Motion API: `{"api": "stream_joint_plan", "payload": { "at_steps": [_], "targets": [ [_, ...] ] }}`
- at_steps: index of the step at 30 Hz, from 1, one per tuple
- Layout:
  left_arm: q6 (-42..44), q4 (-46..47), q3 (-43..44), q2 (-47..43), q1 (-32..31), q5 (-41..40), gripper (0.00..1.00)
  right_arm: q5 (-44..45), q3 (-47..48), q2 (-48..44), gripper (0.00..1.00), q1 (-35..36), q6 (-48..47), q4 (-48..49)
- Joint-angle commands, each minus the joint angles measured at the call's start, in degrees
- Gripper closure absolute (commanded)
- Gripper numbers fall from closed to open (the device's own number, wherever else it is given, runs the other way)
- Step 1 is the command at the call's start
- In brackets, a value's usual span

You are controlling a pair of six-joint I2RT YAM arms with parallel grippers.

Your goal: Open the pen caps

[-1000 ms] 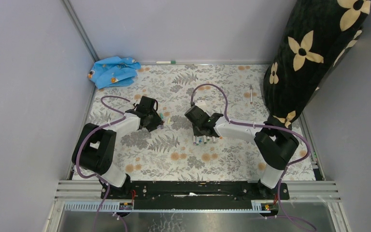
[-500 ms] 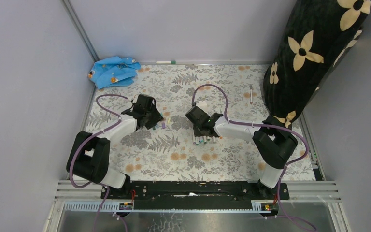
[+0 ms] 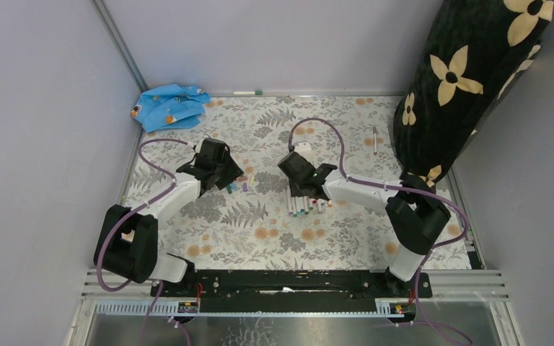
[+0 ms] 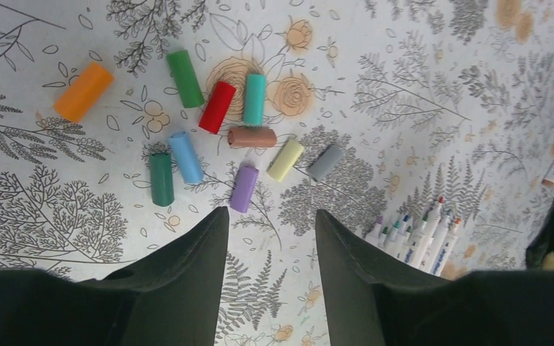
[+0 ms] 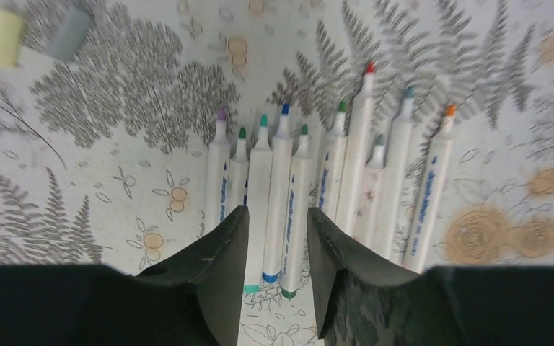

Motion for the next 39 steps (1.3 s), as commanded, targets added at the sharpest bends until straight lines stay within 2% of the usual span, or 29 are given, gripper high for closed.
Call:
{"api": "stream_joint_plan", "payload": {
  "at_steps": [1, 4, 7, 11, 16, 24, 34, 39],
  "targets": [
    [-0.41, 1.89, 1.99, -3.21, -0.46, 0.48, 0.46, 5.65, 6.42, -6.15, 0.58, -5.14, -3.12, -1.96],
    [-0.43, 4.44, 1.74, -4.93, -0.51, 2.50, 0.40, 4.75, 8.77, -6.12, 0.52, -11.27, -4.98, -2.98],
    [-0.21, 7.13, 1.54, -5.63, -0.49, 5.93, 0.33, 3.62, 11.23, -4.55, 0.41, -17.61, -7.02, -2.88],
    [-0.72, 14.68, -0.11, -5.75, -0.48, 12.08, 0.29, 0.68, 14.29, -0.13, 0.32, -26.08, -8.83, -2.26],
    [-2.52, 21.40, -0.93, -4.58, -0.53, 16.42, 0.27, -0.72, 18.66, 7.14, 0.27, -33.40, -11.46, -1.40],
    [-4.46, 28.59, -2.51, -1.16, -0.54, 19.51, 0.27, -2.78, 25.30, 16.70, 0.26, -41.67, -13.23, -0.40],
    [-6.29, 33.50, -4.33, 2.22, -0.55, 19.97, 0.27, -5.18, 28.98, 24.29, 0.26, -46.31, -14.68, -0.96],
    [-7.13, 34.67, -4.73, 2.90, -0.62, 19.63, 0.27, -8.43, 28.93, 26.36, 0.30, -47.94, -14.72, -1.16]
  ]
}}
